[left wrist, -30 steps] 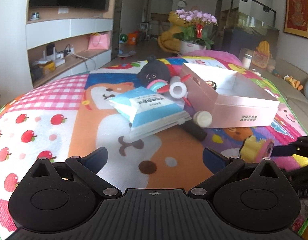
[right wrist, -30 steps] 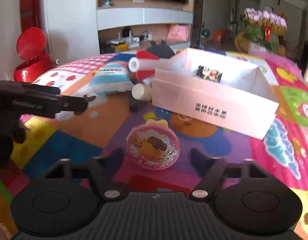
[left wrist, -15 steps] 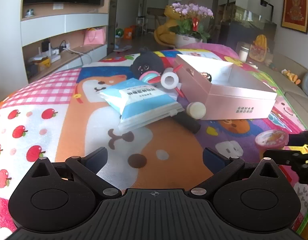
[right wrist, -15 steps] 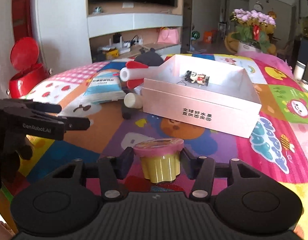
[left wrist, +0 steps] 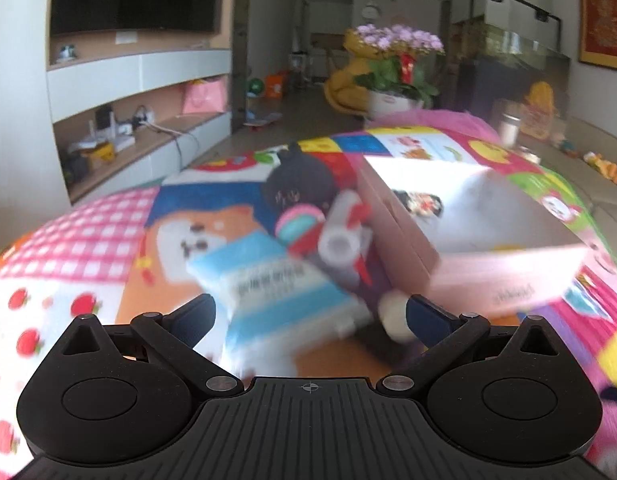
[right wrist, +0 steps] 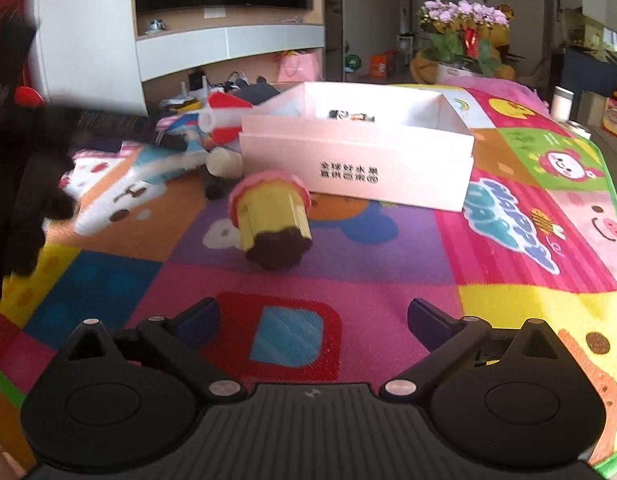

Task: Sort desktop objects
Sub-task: 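Grasp the blue-white wet-wipes pack with the left gripper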

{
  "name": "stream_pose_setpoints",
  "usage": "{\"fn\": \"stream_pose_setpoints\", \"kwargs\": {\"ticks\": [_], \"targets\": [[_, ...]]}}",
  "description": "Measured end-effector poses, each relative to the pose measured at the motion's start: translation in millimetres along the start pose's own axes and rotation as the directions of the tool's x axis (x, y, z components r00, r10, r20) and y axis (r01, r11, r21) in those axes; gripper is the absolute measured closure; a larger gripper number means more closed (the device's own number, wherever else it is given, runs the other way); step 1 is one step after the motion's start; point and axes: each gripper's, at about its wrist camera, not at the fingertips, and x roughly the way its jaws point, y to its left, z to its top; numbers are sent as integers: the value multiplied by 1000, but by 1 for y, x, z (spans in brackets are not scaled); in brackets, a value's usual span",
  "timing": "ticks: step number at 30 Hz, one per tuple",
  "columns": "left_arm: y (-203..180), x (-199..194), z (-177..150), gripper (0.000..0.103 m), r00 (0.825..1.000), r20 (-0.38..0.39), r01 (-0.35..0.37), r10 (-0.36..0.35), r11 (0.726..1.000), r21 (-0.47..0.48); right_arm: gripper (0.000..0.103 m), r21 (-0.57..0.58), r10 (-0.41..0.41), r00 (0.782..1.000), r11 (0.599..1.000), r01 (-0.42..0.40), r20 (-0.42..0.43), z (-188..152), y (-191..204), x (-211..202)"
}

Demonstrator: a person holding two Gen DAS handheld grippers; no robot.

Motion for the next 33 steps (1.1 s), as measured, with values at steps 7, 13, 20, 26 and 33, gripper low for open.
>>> {"fn": "stream_pose_setpoints", "kwargs": {"ticks": [7, 13, 20, 26, 33], "targets": [[2, 43, 8, 1, 993, -43, -111, 113, 992, 53, 0, 34, 23, 1000, 999, -23, 10, -1, -6, 0], [16, 18, -6, 36, 997, -45, -61, 64, 996, 69, 0, 36, 25, 1000, 999, -26, 9, -1, -6, 1], [17, -41, -38, 38, 990, -86, 118, -108, 985, 123, 0, -11, -3, 1000, 1000, 2, -21, 1, 1, 5], [10, -84, -47, 16, 984, -31, 179, -176, 974, 142, 0, -14, 4, 999, 1000, -4, -32, 1, 0, 5], [-40, -93, -16, 15, 927, 63, 345, -370, 907, 243, 0, 139, 12, 999, 990, -17, 42, 10, -31, -18]]}}
